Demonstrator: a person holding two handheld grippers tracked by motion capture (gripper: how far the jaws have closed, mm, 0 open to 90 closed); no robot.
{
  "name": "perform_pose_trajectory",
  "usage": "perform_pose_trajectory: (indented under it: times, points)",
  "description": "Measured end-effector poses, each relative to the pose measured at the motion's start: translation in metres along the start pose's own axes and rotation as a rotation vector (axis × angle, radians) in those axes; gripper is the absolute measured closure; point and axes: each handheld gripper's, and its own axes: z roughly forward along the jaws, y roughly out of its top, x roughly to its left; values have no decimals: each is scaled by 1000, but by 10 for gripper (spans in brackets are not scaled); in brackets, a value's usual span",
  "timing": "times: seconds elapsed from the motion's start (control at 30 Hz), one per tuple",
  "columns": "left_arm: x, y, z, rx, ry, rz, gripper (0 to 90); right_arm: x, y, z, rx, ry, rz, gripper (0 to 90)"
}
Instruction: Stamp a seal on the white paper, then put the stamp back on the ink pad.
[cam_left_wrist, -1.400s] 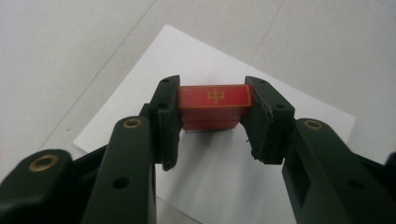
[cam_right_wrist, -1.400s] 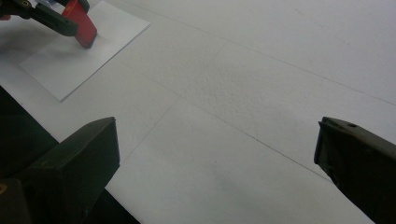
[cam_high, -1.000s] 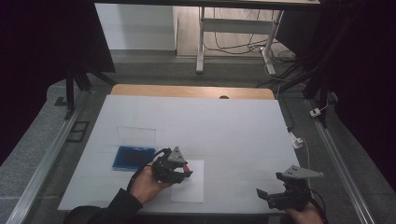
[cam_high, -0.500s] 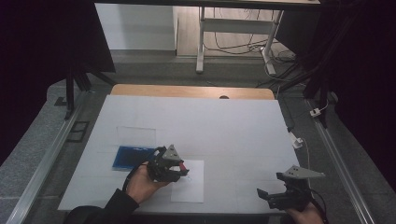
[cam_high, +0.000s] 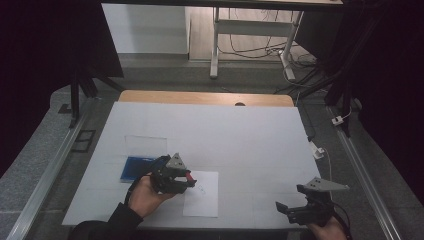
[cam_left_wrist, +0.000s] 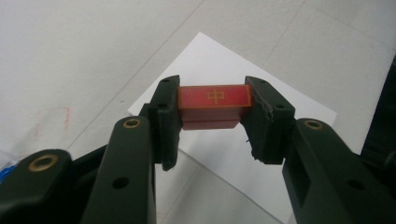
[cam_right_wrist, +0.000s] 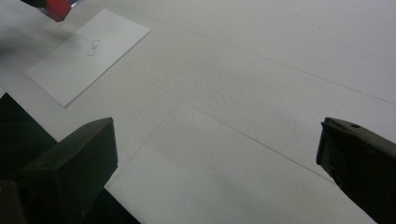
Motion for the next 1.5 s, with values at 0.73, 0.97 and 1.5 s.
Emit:
perform_pose_trajectory:
  times: [0.73, 0.97, 1.5]
  points:
    - [35, -21, -34, -36, 71, -104, 578, 1, 0, 1, 12, -4, -12, 0]
    - [44, -28, -42, -45, 97, -145, 579, 1, 0, 1, 10, -5, -12, 0]
    - [65, -56, -58, -62, 161, -244, 578, 2, 1, 1, 16, -11, -12, 0]
